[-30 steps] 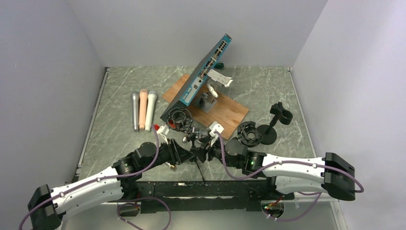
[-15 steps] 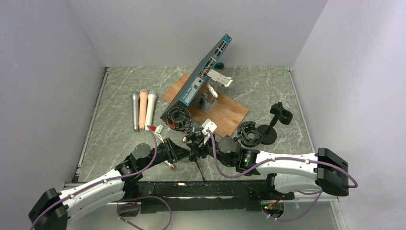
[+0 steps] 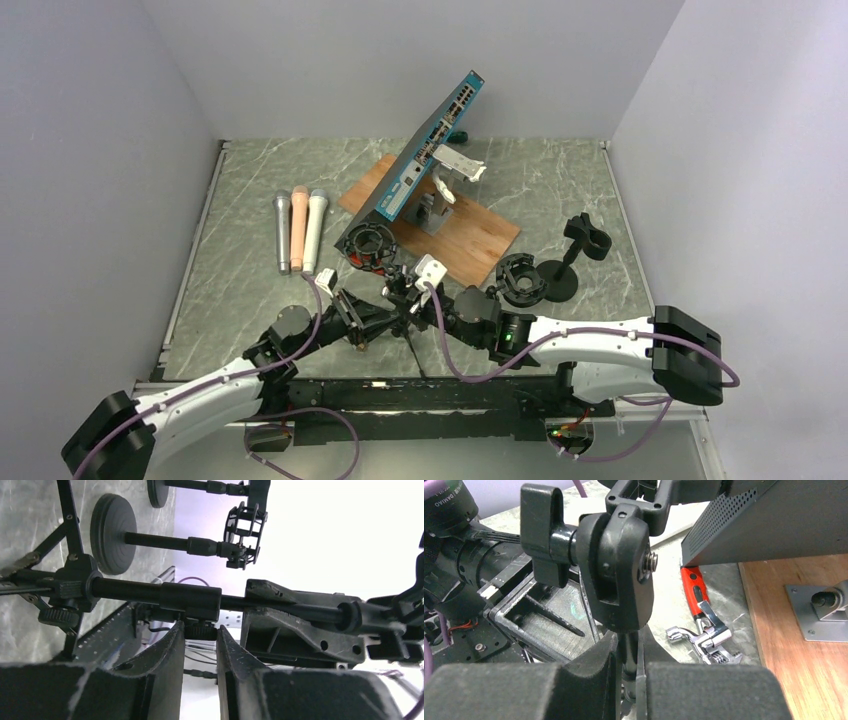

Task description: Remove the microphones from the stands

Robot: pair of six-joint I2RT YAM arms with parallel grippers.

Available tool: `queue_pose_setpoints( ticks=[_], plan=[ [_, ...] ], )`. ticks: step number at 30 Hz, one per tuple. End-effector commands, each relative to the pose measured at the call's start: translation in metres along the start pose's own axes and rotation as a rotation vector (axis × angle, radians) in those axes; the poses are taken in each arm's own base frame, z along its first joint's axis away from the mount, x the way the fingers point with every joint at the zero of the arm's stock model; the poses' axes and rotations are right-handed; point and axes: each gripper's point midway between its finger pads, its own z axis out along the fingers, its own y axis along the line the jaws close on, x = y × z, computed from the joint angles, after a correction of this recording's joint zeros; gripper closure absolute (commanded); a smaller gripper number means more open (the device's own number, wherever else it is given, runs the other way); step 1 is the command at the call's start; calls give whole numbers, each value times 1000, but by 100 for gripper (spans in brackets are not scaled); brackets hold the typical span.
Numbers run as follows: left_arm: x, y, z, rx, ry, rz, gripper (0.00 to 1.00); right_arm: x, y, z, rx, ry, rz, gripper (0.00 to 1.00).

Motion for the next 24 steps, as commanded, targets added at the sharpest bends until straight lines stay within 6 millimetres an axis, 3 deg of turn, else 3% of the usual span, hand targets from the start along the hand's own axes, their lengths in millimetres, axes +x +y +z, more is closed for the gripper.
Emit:
queue_pose_setpoints(
  ticks=[1,6,11,14,19,24],
  plan=[
    [4,33,-18,-48,4,-275,100,-7,8,4,-32,-43,15,100],
    [-3,45,-21,-82,-46,-312,97,-7,10,3,-34,-42,2,100],
    [-12,55,-23,-171,-111,-235,36,-5,13,3,-51,-34,-20,100],
    [-16,57,-26,-187,-137,-181,18,-2,14,4,-62,-25,-37,100],
    [-18,49,-31,-179,-149,-48,8,4,19,7,-104,18,-129,100],
    [-40,6,-52,-217,-268,283,8,11,28,7,-216,44,-176,100]
  ],
)
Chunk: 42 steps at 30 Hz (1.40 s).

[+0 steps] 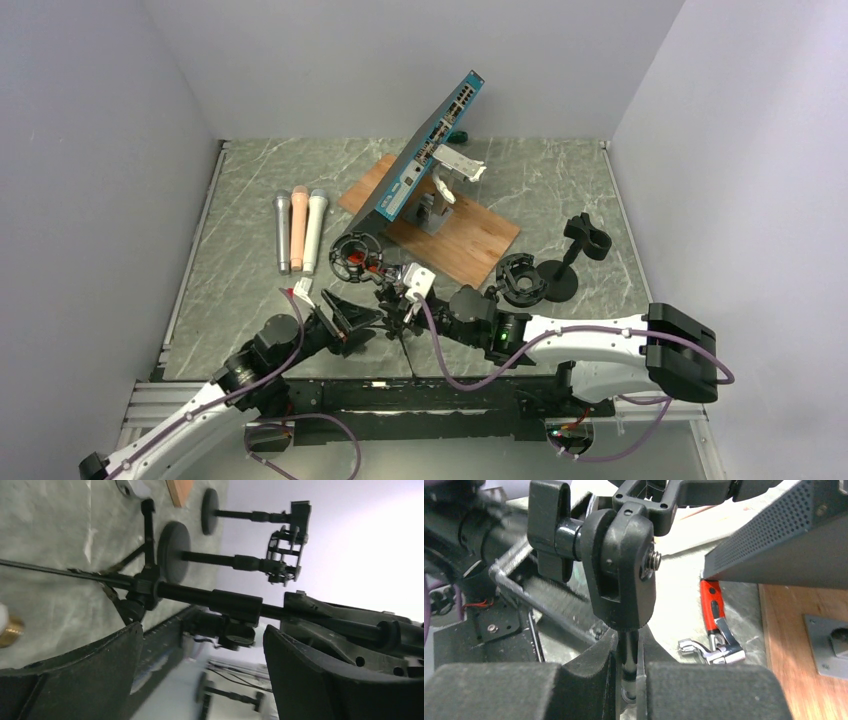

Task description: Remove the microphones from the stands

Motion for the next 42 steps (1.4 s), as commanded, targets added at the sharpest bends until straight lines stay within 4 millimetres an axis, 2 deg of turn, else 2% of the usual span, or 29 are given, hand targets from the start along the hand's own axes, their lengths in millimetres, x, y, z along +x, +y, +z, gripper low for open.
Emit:
queue_pose_setpoints(
  ticks=[1,5,11,13,15,20,24,26,28,30,32,36,42],
  plan=[
    [-35,-26,-26,-74,-187,365,7,11,12,1,-151,47,-83,100],
    [-46,-67,-49,-31,-255,581,7,16,12,1,-217,71,-70,100],
    [-37,-122,-65,127,-251,785,6,26,9,1,-261,98,-19,100],
    [-38,-136,-73,146,-273,824,1,28,10,0,-270,97,-4,100],
    [-48,-145,-83,121,-329,798,1,30,12,-1,-277,98,15,100],
    [-69,-154,-93,-33,-407,699,0,33,16,0,-294,109,46,97],
    [-71,-162,-83,-79,-399,717,1,36,14,2,-278,127,53,87],
    [-72,-164,-78,-78,-398,725,1,36,11,2,-262,132,56,78],
    [-72,-166,-73,-75,-393,741,1,33,8,1,-238,131,60,64],
    [-72,-162,-68,-91,-385,745,1,29,5,-2,-220,123,59,51],
    [-72,-155,-64,-107,-373,746,1,26,2,-6,-191,120,76,41],
    [-69,-147,-59,-113,-348,755,1,15,-2,-20,-156,108,105,30],
    [-71,-148,-64,-122,-355,824,0,-1,-2,-48,-154,61,149,23]
  ],
)
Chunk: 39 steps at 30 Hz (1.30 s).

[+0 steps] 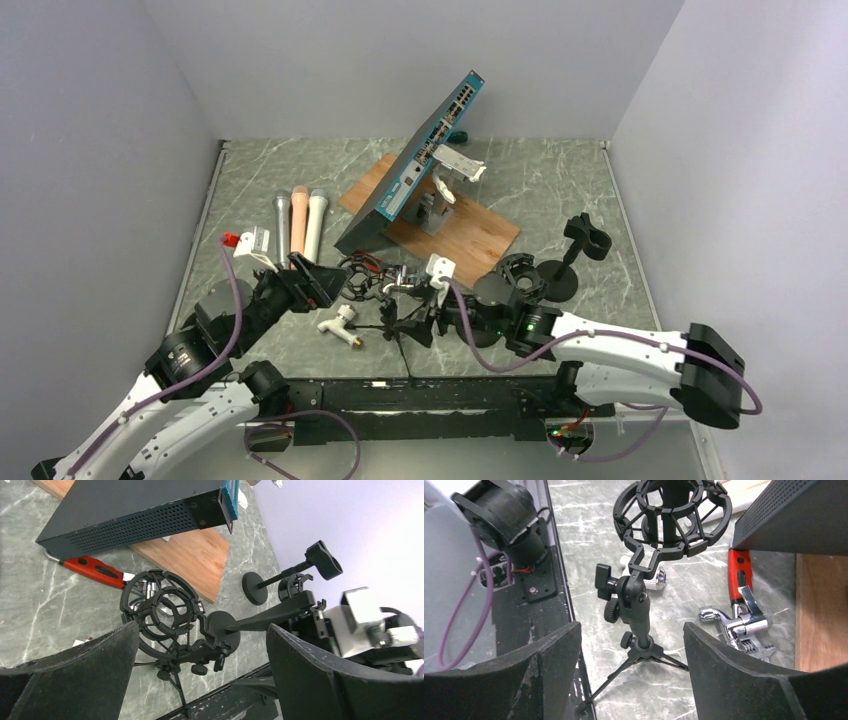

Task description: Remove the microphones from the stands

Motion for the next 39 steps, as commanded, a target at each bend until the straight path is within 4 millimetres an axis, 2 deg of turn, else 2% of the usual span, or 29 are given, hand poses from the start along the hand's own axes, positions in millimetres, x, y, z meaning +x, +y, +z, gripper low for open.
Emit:
queue_pose_setpoints(
  ticks=[1,2,5,13,19,26,32,39],
  plan=[
    [-11,-4,-4,20,-32,69,1,-15,4,-21,16,-48,50,23],
    [-13,-4,-5,18,-39,78,1,-19,3,-26,29,-57,61,21],
    [-23,-5,-11,13,-68,102,1,-39,-7,-44,115,-90,110,1],
    [-74,-11,-45,-7,-214,207,1,-90,-25,-98,325,-27,281,0],
    [-108,-13,-80,-1,-347,235,1,-140,-30,-138,378,-184,304,0],
    [-139,-19,-128,63,-491,256,1,-194,-37,-185,433,-398,300,0],
    [-156,-18,-157,77,-576,264,0,-220,-33,-201,413,-474,264,0],
    [-159,-14,-163,60,-595,266,1,-230,-23,-206,341,-569,244,0]
  ],
)
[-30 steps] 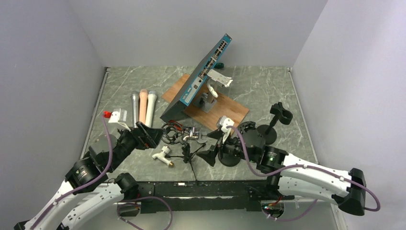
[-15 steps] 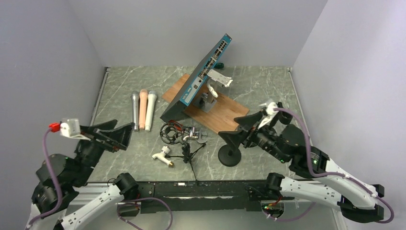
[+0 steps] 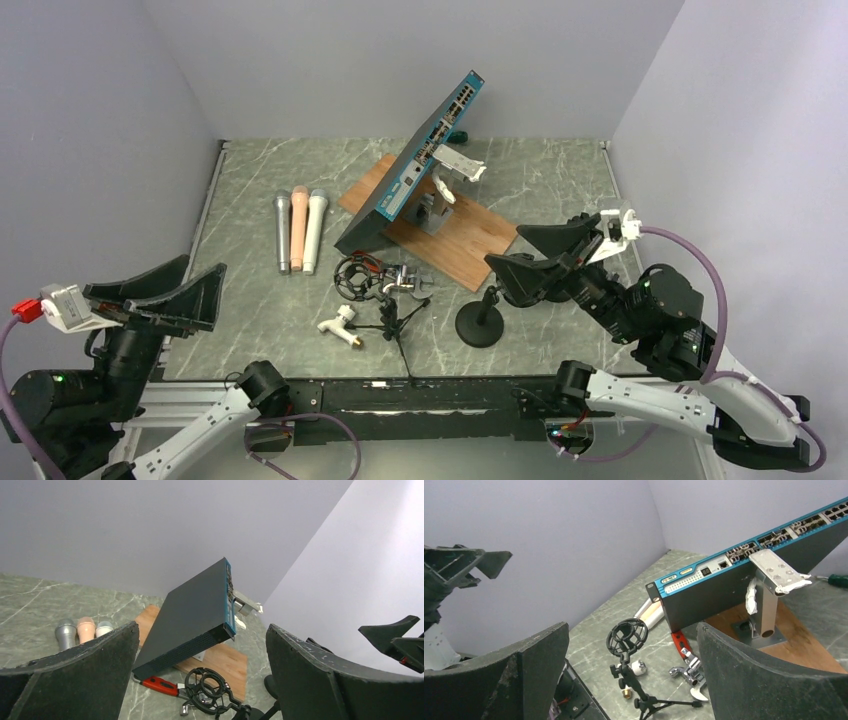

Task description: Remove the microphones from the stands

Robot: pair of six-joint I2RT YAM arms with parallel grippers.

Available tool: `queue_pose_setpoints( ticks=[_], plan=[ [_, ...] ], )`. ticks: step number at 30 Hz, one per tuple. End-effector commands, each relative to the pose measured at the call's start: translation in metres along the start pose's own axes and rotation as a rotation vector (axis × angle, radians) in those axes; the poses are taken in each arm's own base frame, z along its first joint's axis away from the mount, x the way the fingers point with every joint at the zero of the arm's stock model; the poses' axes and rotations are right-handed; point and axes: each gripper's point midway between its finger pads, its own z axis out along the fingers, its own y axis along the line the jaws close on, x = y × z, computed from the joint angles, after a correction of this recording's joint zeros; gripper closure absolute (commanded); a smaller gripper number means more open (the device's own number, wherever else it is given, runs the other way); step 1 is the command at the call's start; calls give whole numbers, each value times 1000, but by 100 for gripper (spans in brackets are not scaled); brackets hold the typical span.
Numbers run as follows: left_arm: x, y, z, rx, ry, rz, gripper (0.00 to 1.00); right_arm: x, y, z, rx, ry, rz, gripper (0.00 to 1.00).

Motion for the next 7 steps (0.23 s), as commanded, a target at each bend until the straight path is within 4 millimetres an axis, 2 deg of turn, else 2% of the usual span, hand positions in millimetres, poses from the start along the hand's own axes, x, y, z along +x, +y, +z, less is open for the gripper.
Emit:
queue_pose_setpoints(
  ticks=[1,5,7],
  plan=[
    [-7,5,-1,-20,-18,31,1,-23,10,-8,-70,-120,19,0],
    [-4,4,1,-22,-11,38,1,-23,17,-13,-136,-170,-9,0],
    [-5,4,0,-20,-11,37,1,-26,9,-13,-87,-168,25,0]
  ],
)
